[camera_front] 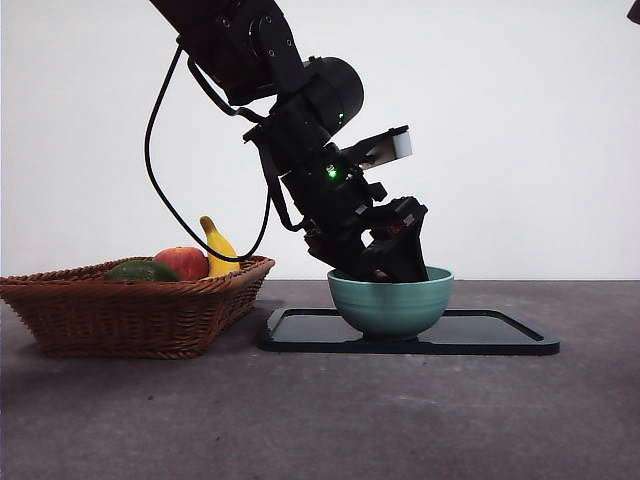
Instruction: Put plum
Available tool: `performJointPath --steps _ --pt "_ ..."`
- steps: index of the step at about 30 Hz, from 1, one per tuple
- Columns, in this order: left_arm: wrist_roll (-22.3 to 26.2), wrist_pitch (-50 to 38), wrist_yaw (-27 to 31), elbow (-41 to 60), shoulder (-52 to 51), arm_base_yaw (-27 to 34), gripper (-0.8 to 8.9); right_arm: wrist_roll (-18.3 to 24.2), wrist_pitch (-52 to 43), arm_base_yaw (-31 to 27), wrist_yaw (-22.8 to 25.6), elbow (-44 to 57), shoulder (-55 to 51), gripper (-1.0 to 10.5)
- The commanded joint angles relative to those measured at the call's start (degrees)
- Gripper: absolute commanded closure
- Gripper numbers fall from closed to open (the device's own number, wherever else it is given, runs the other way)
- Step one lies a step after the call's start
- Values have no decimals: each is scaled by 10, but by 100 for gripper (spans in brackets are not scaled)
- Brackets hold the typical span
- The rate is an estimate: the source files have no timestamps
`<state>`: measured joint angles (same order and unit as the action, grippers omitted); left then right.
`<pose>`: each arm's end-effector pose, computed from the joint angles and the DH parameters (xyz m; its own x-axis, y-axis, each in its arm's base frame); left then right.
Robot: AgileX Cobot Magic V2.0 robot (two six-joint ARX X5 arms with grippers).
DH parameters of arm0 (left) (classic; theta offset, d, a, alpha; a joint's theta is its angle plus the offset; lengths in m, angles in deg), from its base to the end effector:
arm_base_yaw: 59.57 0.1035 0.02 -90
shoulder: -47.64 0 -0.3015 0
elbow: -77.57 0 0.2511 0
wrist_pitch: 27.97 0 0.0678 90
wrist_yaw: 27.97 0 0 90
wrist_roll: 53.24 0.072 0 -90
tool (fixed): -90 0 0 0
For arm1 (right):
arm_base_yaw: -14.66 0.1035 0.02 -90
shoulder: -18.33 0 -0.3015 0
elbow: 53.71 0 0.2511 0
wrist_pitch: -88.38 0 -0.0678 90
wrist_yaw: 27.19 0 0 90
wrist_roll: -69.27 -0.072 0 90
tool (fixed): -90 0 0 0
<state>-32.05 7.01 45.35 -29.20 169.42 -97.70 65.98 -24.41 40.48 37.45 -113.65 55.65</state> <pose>0.3878 -0.3307 0.1900 0.3072 -0.6060 -0.7337 0.9046 0.4254 0.0274 0.0826 0.0742 0.2896 0.3927 0.6658 -0.6344 -0.6308 0.6970 0.3411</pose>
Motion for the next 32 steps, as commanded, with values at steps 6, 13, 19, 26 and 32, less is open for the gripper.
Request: performJointPath --steps 6,13,19,26,32 --pt "7 -2 3 -16 16 -8 568 -5 -2 3 -2 -3 3 763" --pt "7 -2 3 -16 16 -9 579 -5 -2 3 -1 -3 3 763" --pt "-13 19 3 -50 13 -8 579 -5 -2 3 -1 -3 3 763" --pt "-27 71 3 -124 -1 -3 578 -5 -2 3 -1 -3 3 763" --pt "-59 139 2 -200 -19 17 578 -4 -3 3 -1 -3 3 763"
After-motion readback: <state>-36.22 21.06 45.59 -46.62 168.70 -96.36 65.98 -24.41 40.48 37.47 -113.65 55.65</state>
